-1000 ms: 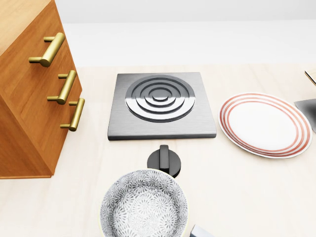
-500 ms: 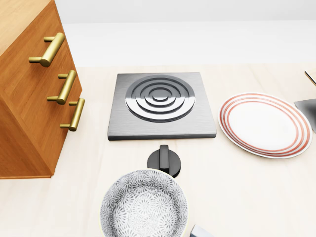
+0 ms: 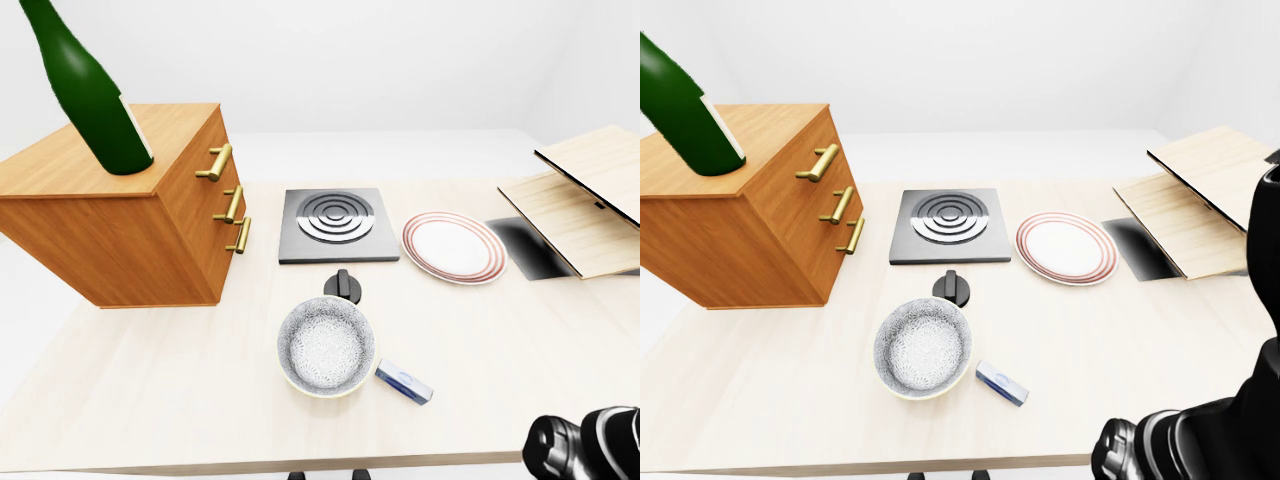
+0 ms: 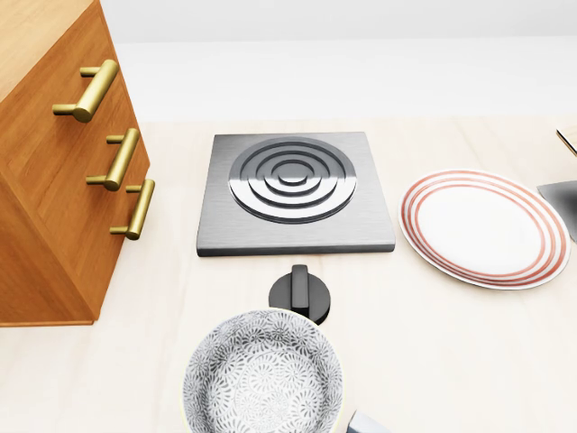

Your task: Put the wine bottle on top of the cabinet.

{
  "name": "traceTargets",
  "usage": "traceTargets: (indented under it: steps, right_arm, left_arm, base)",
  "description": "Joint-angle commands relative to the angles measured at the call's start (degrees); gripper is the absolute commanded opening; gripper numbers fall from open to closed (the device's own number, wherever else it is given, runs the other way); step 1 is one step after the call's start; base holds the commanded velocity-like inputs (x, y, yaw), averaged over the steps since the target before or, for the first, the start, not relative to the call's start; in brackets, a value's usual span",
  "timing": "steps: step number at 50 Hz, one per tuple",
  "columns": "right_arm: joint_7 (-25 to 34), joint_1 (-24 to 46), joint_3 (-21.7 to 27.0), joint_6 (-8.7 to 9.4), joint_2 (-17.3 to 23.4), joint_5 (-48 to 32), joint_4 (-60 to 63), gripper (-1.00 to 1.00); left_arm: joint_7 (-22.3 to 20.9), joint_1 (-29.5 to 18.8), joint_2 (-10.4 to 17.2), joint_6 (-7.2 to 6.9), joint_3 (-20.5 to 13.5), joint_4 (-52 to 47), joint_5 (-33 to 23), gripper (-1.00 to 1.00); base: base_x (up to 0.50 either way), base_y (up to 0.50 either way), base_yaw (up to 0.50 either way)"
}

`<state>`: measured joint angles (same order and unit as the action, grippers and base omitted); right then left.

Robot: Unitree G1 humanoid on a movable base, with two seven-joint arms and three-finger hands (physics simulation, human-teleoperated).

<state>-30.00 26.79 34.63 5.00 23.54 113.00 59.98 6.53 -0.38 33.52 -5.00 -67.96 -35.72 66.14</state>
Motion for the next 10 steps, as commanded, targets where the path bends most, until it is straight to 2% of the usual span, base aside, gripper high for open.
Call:
traceTargets:
  steps: [1, 2, 4, 6, 7, 8, 9, 10]
  right_arm:
    - [0.0, 1.7, 2.3, 0.00, -0.5, 0.0, 0.0, 1.00]
    - [0.0, 2.2, 1.7, 0.00, -0.4, 0.0, 0.0, 1.00]
    - [0.0, 3.4, -1.0, 0.00, -1.9, 0.0, 0.0, 1.00]
    - [0.0, 5.3, -5.3, 0.00, -4.0, 0.0, 0.0, 1.00]
    - [0.0, 6.2, -8.1, 0.00, -5.4, 0.0, 0.0, 1.00]
    - [0.0, 6.9, -10.9, 0.00, -6.7, 0.0, 0.0, 1.00]
    - [0.0, 8.0, -15.6, 0.00, -9.3, 0.0, 0.0, 1.00]
    - [0.0, 8.7, -20.7, 0.00, -12.2, 0.0, 0.0, 1.00]
  left_arm:
    - [-12.6, 15.3, -18.3, 0.00, -2.2, -23.8, -3.1, 1.00]
    - [-13.3, 15.8, -18.9, 0.00, -1.3, -24.2, -3.9, 1.00]
    - [-15.2, 18.6, -19.9, 0.00, 3.4, -24.3, -7.4, 1.00]
    - [-19.0, 23.9, -23.1, 0.00, 12.1, -24.3, -14.9, 1.00]
    - [-20.7, 25.9, -25.0, 0.00, 15.9, -24.3, -18.4, 1.00]
    - [-21.0, 27.1, -25.7, 0.00, 18.0, -24.3, -20.3, 1.00]
    - [-23.7, 29.1, -28.1, 0.00, 22.7, -24.3, -25.3, 1.00]
    - [-24.6, 30.0, -29.8, 0.00, 24.7, -24.3, -27.7, 1.00]
  base:
    - [0.01, 0.00, 0.00]
    - [0.00, 0.00, 0.00]
    - [0.00, 0.00, 0.00]
    - [0.00, 0.00, 0.00]
    - [0.00, 0.00, 0.00]
    - [0.00, 0.00, 0.00]
    - [0.00, 0.00, 0.00]
    - [0.00, 0.00, 0.00]
